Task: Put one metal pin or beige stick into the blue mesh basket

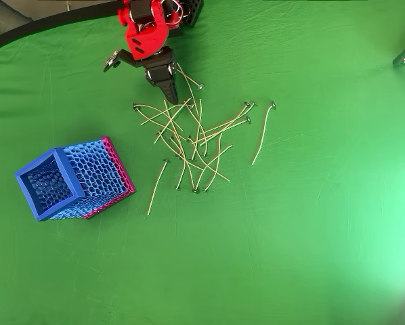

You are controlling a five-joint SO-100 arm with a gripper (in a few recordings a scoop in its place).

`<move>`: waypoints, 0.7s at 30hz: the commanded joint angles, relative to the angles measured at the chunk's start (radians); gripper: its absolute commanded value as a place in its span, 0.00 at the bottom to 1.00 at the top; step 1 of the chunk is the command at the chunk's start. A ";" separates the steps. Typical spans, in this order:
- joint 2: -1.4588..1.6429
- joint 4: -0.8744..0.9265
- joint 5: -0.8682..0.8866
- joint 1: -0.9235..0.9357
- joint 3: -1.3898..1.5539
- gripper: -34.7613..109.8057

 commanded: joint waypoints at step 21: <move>-0.707 0.137 -0.192 0.067 -0.718 0.25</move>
